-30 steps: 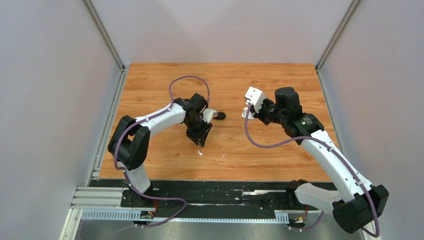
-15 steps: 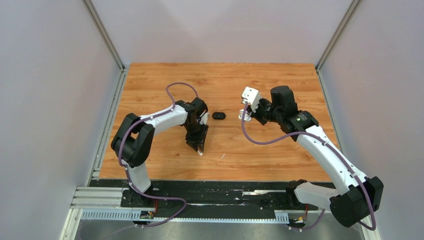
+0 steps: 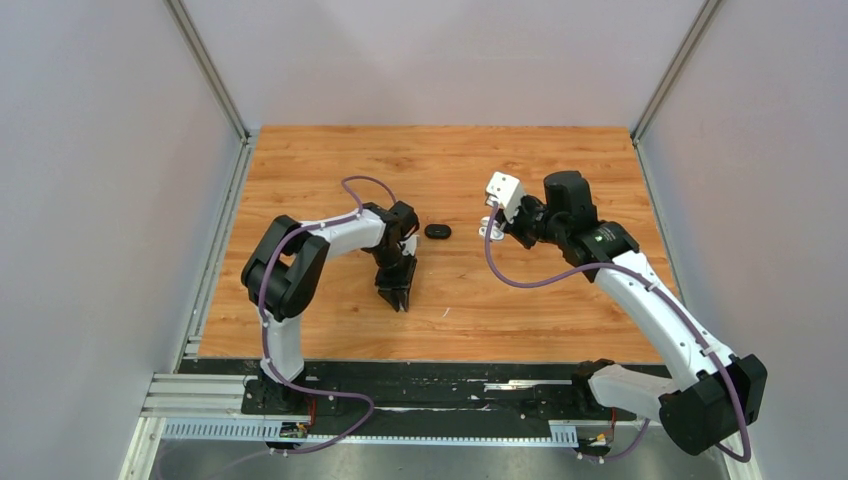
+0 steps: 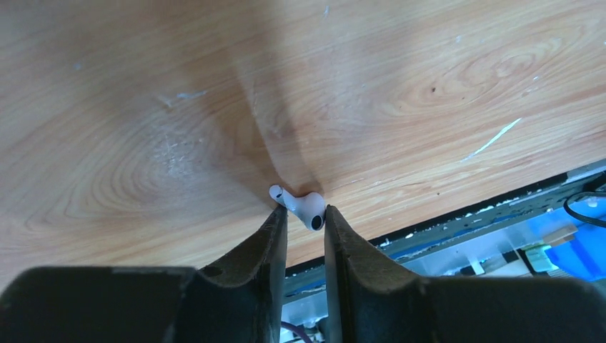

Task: Insert the wireless bluetooth earbuds into the charging case
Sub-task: Pick up the earbud from the center of the board.

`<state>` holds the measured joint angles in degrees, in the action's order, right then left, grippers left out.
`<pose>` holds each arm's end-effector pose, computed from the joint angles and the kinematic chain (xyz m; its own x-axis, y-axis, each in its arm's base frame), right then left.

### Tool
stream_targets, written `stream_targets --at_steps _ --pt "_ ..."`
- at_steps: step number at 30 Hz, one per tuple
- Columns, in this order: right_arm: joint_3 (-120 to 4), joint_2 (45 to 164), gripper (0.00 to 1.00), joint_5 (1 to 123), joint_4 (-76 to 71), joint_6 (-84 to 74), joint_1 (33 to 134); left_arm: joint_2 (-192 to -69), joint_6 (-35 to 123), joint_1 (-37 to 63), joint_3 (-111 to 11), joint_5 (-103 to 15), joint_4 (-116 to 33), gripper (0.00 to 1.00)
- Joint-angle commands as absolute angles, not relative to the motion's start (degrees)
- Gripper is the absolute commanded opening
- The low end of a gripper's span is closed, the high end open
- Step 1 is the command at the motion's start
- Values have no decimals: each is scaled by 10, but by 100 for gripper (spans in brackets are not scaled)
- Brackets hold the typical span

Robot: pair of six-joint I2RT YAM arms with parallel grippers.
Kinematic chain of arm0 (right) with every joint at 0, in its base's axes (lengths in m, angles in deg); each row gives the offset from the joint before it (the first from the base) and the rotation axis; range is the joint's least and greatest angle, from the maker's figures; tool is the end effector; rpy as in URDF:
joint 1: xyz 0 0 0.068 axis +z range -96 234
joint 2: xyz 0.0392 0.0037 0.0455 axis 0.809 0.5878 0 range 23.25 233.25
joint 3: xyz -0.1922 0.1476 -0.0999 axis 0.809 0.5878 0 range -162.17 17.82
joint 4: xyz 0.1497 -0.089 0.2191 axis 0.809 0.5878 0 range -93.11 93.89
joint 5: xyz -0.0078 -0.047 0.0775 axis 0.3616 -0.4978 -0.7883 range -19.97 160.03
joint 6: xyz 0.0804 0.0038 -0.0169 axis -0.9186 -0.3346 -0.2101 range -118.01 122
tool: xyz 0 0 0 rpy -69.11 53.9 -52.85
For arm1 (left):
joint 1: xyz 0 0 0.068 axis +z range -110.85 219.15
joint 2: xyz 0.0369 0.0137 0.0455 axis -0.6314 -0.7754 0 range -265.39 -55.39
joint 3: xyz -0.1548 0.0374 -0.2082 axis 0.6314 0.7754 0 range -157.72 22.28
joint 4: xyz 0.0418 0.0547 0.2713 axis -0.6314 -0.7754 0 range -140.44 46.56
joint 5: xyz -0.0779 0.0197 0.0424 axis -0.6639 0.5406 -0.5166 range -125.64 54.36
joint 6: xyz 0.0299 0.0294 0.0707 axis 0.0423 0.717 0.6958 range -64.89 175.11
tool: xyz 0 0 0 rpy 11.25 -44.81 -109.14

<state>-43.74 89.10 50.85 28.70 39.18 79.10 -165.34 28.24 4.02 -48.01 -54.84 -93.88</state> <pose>0.2611 0.1483 0.3010 -0.0375 -0.6480 -0.7607 -0.8331 0.4407 -0.3343 0.2711 -0.2194 0.0871 -0.9749 0.1642 0.1502 0.1148 0.9493 -0.2925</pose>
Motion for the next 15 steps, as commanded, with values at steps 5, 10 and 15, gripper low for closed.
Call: stream_targets --at_steps 5,10,15 --pt "-440 869 0 505 252 390 786 -1712 367 40 -548 -517 -933 18" --pt "-444 864 0 513 253 393 782 -1744 519 40 -627 -505 -1021 13" --pt "-450 855 0 520 256 396 780 -1743 692 41 -660 -474 -1061 11"
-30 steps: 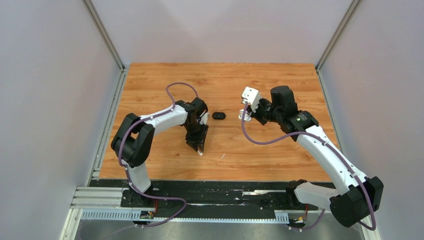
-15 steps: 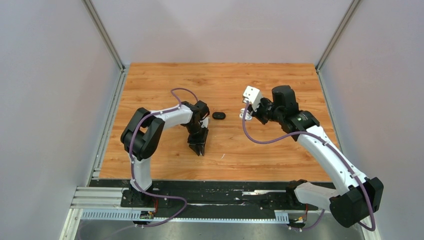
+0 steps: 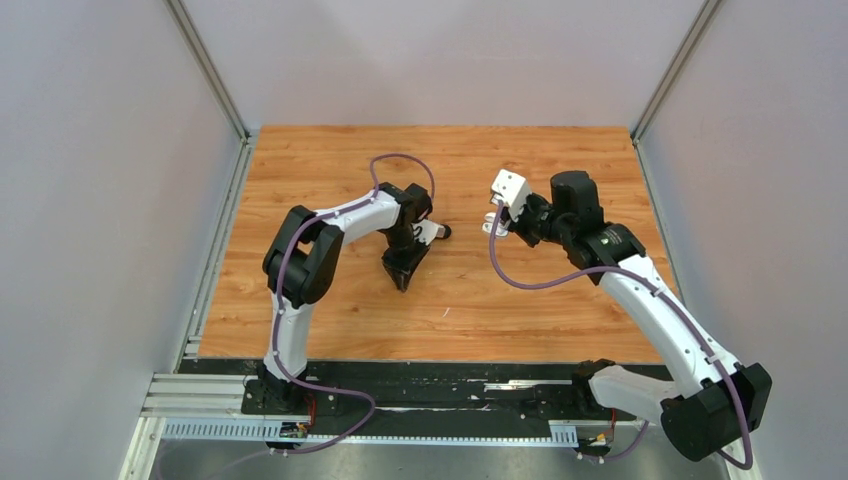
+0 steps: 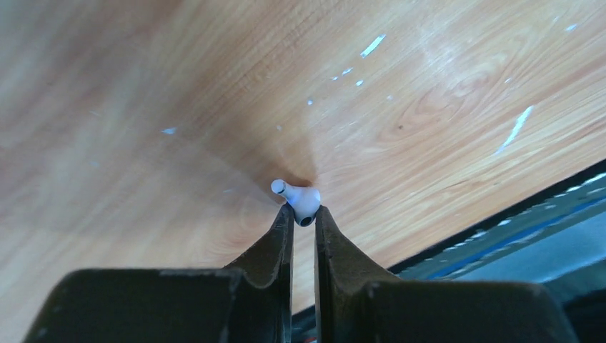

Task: Insert the wireless bluetooth earbuds into the charging case
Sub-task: Pick up the earbud from the center of the board.

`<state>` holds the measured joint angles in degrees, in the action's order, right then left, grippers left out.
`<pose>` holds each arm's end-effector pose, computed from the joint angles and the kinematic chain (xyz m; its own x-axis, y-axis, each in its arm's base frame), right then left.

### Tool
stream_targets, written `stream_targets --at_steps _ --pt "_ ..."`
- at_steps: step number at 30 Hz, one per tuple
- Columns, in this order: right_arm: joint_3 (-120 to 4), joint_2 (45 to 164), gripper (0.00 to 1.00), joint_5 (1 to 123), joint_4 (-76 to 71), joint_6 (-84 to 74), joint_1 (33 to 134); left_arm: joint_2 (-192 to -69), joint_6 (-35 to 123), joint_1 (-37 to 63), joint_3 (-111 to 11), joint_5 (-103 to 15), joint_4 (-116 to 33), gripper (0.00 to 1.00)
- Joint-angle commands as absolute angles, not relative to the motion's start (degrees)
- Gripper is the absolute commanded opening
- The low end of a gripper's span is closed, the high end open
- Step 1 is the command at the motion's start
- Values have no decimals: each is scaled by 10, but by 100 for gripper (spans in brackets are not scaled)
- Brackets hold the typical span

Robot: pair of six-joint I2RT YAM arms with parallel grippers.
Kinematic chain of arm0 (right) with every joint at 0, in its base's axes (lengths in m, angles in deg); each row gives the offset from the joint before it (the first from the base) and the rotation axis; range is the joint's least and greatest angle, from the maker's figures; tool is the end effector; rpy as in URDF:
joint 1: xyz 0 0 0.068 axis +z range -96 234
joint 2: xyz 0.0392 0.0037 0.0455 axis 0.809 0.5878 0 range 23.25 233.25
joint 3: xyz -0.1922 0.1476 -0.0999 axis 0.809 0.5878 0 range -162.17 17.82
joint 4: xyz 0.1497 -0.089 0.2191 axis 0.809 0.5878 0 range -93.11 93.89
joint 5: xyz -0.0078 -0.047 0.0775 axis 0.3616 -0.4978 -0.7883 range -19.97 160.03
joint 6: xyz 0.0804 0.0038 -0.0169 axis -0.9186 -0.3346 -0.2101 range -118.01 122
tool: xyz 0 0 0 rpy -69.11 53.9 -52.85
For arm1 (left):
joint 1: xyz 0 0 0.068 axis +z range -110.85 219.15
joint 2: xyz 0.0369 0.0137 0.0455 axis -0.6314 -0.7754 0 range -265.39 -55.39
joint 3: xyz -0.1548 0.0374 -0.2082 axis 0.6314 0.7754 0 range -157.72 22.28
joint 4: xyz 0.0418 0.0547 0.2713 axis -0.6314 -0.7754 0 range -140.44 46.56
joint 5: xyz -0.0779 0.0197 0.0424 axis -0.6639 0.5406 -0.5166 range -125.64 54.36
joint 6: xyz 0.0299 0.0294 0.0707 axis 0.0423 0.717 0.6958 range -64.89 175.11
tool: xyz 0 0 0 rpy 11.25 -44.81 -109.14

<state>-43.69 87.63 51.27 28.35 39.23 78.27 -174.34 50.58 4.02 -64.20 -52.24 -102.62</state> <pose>0.2595 0.1423 0.3084 -0.0272 -0.6408 -0.7672 -0.8136 0.4601 -0.3554 0.3102 -0.2432 0.1010 -0.8579 0.5112 0.0513 0.4785 0.8314 -0.2824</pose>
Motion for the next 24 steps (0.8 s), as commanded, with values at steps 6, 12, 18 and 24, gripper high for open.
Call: stream_targets --at_steps 6,12,18,24 --pt "-459 839 0 518 258 397 778 -1741 955 47 -681 -480 -1100 13" --pt "-452 823 0 514 258 397 778 -1766 1041 50 -732 -531 -1124 26" --pt "-460 821 0 516 259 402 778 -1756 950 62 -736 -504 -1083 45" --pt "-471 829 0 511 259 397 778 -1693 663 113 -718 -465 -1050 53"
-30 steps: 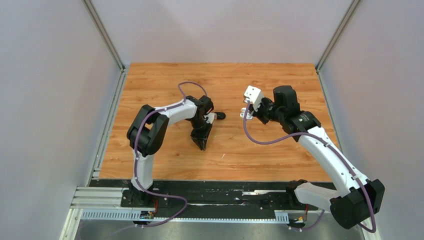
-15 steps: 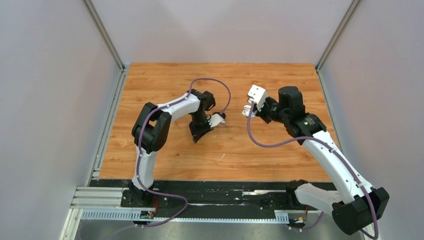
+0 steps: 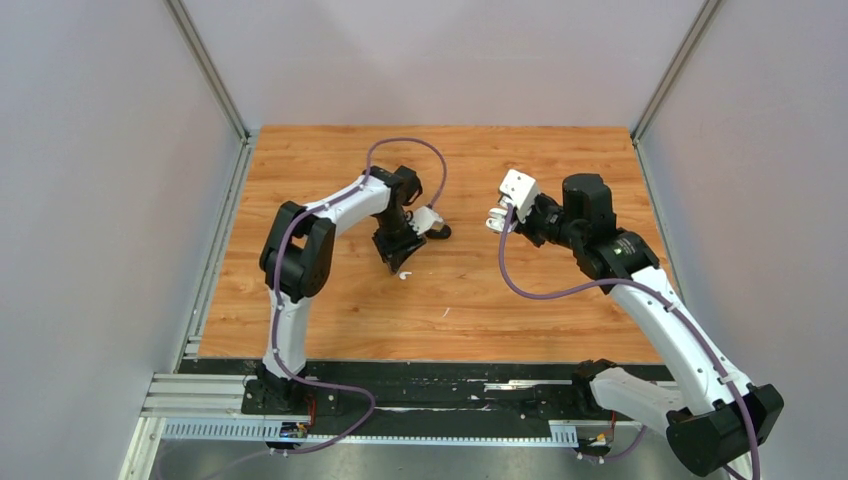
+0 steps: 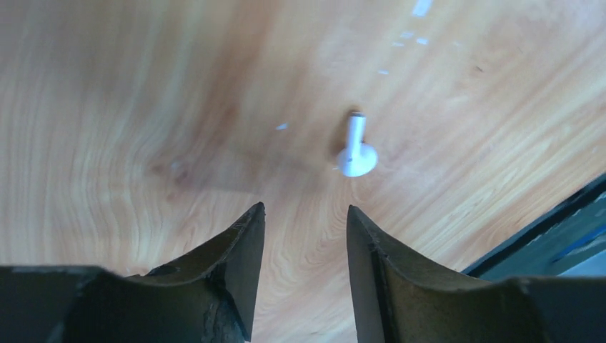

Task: Insert the wireless bluetooth earbuds into the charging case
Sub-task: Pick up the earbud from the center of the board.

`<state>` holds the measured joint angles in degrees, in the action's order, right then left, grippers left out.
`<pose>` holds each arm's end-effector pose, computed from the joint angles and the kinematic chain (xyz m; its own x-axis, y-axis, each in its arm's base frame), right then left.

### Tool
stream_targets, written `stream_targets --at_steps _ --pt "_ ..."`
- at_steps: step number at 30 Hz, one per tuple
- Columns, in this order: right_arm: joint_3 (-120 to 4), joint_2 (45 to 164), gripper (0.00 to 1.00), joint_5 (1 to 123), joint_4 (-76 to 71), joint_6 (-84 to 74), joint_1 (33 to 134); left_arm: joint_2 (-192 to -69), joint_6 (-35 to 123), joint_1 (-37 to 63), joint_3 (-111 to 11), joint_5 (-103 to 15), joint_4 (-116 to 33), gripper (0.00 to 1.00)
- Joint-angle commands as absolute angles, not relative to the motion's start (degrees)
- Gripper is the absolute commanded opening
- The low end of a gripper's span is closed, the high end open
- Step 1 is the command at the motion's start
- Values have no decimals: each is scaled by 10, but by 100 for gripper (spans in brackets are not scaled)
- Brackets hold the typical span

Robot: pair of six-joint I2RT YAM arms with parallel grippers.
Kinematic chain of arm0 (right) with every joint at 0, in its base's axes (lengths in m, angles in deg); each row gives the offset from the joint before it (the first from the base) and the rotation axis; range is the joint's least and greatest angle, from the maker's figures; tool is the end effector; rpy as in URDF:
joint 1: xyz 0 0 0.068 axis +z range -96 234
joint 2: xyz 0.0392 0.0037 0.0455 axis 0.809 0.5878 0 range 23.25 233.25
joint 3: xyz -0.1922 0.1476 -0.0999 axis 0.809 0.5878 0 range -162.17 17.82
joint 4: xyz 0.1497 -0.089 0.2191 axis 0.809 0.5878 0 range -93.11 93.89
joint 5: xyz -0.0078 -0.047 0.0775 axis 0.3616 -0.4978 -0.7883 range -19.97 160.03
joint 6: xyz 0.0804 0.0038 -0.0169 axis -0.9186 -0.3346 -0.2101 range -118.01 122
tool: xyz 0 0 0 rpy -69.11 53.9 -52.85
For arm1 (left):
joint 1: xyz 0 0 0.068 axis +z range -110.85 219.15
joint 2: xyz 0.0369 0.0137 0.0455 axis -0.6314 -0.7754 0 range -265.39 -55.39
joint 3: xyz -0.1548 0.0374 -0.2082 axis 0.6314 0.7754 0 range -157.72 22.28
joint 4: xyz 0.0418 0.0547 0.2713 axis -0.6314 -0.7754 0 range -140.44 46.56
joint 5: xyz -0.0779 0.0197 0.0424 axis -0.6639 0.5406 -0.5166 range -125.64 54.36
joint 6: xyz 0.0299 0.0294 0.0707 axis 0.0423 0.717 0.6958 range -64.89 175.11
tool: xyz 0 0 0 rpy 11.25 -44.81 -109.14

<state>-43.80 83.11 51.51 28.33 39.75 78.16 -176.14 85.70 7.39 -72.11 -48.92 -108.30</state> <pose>0.2452 0.1349 0.3302 0.0347 -0.6208 -0.7832 -0.7824 0.4707 -0.4078 0.3399 -0.2297 0.1237 -0.4731 0.8755 -0.0985 0.8701 0.4467 -0.2085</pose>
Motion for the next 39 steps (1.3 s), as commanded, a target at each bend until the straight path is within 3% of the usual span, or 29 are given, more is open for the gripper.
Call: stream_targets --at_steps 1,6,10,14,18,20,24,32,39 --pt "-473 832 0 510 259 394 778 -1672 603 122 -674 -462 -1004 53" --pt "-475 839 0 510 260 388 778 -1486 513 123 -488 -516 -760 53" --pt "-483 842 0 513 268 384 778 -1494 457 119 -467 -545 -731 51" --pt "-497 849 0 516 284 377 778 -1477 457 118 -399 -625 -612 50" --pt "-509 848 0 528 303 377 778 -1474 589 117 -404 -694 -600 49" --pt "-505 844 0 531 308 377 778 -1473 768 117 -423 -706 -650 48" --pt "-494 834 0 530 310 370 778 -1459 958 117 -419 -707 -741 48" --pt "-490 834 0 529 310 367 778 -1456 1165 92 -368 -689 -746 51" --pt "-487 837 0 527 310 364 778 -1516 1256 89 -399 -674 -799 50"
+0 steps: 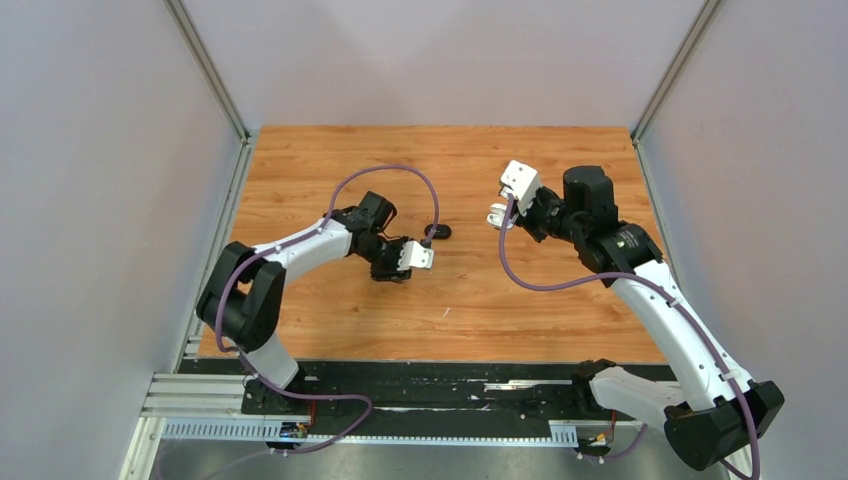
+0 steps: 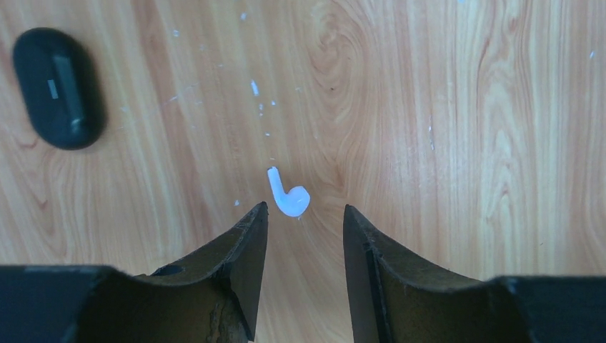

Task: Insert the wireless bluetooth earbuds into the charging case
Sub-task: Pick up the earbud from the center of the board.

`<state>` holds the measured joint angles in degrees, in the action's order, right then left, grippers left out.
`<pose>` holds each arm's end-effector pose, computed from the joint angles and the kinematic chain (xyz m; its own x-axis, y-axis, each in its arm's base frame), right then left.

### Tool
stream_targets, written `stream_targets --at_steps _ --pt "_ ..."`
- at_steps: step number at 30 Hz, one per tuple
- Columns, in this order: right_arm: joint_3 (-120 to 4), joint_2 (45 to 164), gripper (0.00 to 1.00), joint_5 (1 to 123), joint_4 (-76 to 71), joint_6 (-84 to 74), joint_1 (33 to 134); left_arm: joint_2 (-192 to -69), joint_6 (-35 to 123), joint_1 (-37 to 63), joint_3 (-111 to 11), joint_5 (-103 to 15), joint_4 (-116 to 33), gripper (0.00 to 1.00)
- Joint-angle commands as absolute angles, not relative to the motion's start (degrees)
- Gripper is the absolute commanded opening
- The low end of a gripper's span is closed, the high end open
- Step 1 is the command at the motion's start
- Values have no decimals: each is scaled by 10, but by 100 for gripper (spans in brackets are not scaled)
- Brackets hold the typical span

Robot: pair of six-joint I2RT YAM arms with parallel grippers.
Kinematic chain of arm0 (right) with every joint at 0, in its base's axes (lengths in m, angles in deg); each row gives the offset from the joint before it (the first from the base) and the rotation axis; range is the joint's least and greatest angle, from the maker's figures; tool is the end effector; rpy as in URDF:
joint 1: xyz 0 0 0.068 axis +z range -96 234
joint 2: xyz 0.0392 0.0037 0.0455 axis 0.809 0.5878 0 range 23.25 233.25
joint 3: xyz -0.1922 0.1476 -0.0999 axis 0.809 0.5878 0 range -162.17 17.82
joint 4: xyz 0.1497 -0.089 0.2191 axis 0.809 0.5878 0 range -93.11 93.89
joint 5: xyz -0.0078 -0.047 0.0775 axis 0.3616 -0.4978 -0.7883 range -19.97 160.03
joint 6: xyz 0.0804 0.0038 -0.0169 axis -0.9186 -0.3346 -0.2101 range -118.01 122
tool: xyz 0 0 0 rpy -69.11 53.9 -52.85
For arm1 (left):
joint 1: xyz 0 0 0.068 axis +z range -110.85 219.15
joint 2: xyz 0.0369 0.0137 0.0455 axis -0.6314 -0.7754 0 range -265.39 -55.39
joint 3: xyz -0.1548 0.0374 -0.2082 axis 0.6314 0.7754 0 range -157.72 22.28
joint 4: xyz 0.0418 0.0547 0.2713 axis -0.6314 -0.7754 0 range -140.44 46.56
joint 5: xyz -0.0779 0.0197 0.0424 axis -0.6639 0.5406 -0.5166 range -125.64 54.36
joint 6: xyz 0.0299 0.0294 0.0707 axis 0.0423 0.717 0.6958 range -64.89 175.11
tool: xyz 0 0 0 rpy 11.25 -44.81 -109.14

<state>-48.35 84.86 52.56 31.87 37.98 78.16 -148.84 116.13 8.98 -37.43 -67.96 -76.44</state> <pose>0.2480 0.1348 0.3449 -0.0055 -0.6168 -0.7871 -0.7784 0.4968 -0.3838 0.2761 -0.2047 0.1455 0.1464 0.7700 -0.6210 0.9890 -0.1014 0.1075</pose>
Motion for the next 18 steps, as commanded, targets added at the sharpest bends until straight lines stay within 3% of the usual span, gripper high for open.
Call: stream_targets --at_steps 1,15,18 --pt "-486 836 0 527 309 364 778 -1524 1264 89 -401 -671 -801 50" --pt "-483 847 0 526 303 365 778 -1572 1274 85 -419 -646 -780 44" --pt "-486 849 0 525 302 365 778 -1570 1267 84 -418 -644 -771 46"
